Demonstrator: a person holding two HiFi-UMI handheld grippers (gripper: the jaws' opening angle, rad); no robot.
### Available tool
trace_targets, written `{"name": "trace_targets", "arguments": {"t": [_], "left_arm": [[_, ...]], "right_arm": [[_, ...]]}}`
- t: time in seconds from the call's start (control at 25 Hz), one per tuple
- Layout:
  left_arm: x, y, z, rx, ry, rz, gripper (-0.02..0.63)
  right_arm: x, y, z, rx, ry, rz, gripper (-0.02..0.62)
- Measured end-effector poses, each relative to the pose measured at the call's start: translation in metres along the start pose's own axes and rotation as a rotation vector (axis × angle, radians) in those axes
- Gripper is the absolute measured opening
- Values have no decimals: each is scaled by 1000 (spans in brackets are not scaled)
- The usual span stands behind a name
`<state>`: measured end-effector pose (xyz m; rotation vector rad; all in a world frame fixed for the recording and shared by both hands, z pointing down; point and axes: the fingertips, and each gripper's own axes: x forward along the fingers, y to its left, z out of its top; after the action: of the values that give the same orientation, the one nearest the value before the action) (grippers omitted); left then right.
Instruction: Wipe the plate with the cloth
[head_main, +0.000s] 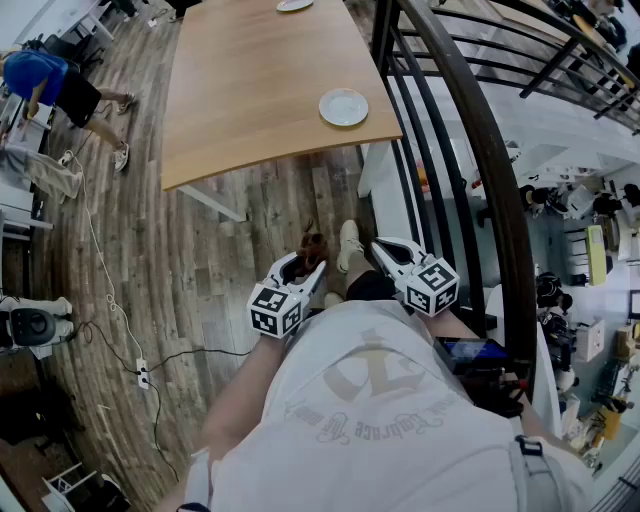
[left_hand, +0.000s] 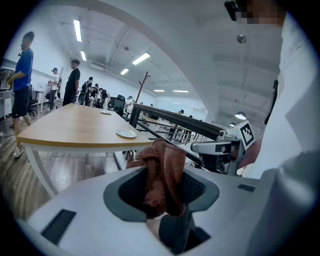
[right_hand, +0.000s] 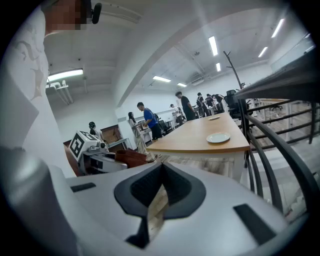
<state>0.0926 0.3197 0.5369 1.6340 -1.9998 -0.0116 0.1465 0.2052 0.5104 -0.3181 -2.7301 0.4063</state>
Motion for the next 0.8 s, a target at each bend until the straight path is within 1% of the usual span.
{"name": "trace_targets", "arguments": {"t": [0.12,0.24,0.52,0.8], "left_arm": [[-1,4,1,-6,-5,9,170],[-4,8,3,-10,-14,19,170],[-13,22,1,-37,-30,51,170],[-17,25,-5,-57,-28,58,170]], "right_arm": [[3,1,5,10,-25,5,12],[6,-3,8,25,-37,-8,14],[18,-1,8,12,-10,-2,14],[21,8,-1,8,25,17,14]]}}
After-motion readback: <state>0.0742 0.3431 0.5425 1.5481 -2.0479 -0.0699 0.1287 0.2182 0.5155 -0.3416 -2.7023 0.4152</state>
